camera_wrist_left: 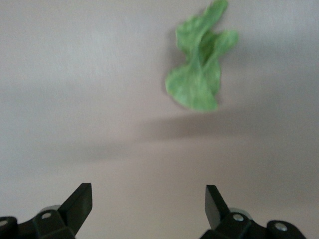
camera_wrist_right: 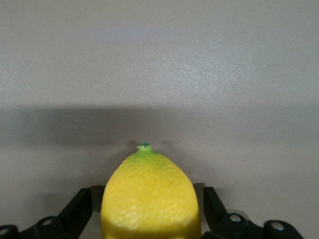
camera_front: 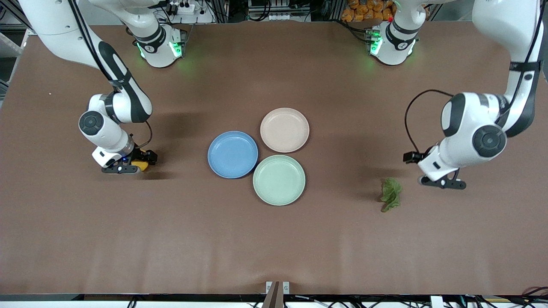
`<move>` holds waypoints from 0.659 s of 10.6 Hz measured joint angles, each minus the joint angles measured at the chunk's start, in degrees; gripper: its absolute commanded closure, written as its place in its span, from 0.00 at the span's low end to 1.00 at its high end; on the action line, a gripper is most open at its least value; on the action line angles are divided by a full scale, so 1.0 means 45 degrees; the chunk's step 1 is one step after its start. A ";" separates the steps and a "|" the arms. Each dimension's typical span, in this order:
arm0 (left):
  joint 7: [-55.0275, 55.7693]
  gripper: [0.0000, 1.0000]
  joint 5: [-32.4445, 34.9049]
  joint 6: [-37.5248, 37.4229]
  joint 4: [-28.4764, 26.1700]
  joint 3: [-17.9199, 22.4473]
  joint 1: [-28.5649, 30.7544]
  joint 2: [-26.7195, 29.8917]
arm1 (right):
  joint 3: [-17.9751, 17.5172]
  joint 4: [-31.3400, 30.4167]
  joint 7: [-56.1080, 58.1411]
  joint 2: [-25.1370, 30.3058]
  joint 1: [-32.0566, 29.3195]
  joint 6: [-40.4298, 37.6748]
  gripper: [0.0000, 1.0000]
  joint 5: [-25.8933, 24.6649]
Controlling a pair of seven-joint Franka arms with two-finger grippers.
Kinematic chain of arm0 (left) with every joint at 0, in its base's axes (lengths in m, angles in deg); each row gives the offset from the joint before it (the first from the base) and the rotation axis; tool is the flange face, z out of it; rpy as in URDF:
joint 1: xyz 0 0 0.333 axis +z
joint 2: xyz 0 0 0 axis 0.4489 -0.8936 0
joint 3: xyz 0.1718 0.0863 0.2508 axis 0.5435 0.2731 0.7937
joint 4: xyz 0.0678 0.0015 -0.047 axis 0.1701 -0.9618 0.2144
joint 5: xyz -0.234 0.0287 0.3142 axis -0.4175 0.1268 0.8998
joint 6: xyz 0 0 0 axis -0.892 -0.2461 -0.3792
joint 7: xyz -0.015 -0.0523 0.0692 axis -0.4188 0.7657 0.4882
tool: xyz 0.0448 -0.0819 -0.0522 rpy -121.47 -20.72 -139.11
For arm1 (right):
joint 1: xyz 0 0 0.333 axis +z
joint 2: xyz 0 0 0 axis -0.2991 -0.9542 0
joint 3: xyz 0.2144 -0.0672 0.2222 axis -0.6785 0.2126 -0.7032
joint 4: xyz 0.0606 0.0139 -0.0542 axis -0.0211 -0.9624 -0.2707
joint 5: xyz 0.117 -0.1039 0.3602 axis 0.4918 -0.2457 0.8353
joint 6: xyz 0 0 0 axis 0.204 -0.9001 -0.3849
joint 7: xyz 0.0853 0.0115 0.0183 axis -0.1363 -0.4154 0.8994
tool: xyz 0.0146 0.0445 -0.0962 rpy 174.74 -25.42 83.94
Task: Pick lemon and lettuce from blue and beige plates
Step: 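Set the lemon on the table with the right gripper while the left gripper withdraws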
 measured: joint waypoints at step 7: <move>-0.0121 0.00 -0.0179 0.0323 -0.1741 0.0041 0.0126 0.2672 | -0.0087 0.1855 0.0000 0.1794 0.0183 -0.4460 0.00 0.0603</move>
